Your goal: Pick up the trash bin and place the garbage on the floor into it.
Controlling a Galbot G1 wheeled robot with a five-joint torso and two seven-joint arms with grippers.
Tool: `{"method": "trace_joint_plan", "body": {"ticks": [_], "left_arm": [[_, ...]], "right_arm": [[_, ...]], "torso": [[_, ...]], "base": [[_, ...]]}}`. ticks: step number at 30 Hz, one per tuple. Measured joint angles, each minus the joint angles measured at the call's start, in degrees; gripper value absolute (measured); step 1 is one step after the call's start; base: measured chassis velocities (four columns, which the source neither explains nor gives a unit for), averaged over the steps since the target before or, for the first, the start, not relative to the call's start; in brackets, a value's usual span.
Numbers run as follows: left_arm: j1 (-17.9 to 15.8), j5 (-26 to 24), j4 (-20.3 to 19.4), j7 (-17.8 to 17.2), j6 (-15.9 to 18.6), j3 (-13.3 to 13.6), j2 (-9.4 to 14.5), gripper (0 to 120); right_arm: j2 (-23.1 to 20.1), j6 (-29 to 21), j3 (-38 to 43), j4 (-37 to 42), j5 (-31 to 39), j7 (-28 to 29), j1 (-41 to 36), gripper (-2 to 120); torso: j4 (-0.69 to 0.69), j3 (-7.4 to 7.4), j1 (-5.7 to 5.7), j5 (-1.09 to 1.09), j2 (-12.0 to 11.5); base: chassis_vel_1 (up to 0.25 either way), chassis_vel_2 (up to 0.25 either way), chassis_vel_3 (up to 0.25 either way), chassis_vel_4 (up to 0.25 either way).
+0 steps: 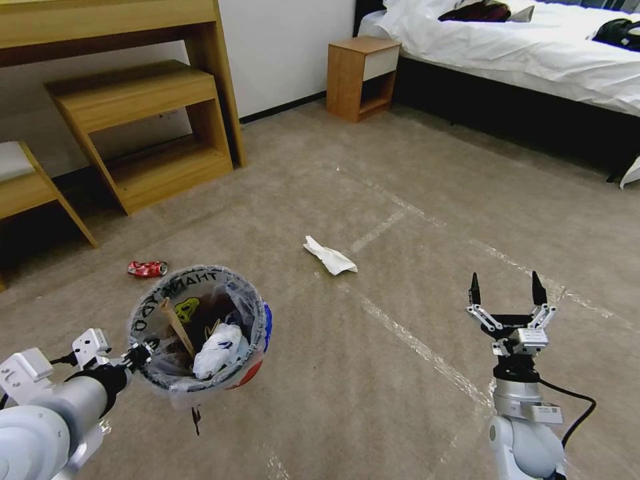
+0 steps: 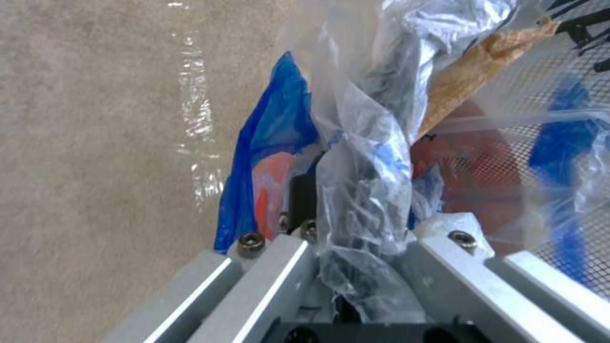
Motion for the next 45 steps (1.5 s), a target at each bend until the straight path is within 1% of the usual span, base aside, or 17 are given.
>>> {"method": "trace_joint_plan", "body": {"ticks": [13,32,45], "left_arm": [[-0.78,0.13,0.68,-0.27,-0.01,0.85,-0.4,0],[-2.0,0.64,2.28,-0.33,0.0,1.78,0.1,0],[-2.27,0.82,2.6,-0.34,0.0,1.92,0.26,0]], "right_arm": [[-0.4,-0.09,0.01,-0.77,-0.07,-0.14,0.69,100],[-0.54,-0.68,-0.59,-1.47,-0.41,-0.52,1.89,100],[-0.25,-0.68,-0.65,-2.14,-0.65,-0.71,2.29,100]], "torso": [[0.0,0.01,0.0,0.0,0.0],[0.0,0.0,0.0,0.0,-0.01],[0.0,0.0,0.0,0.0,-0.01]], "base": [[-0.129,0.131,0.125,-0.124],[-0.122,0.12,0.127,-0.127],[-0.134,0.131,0.131,-0.132]]}}
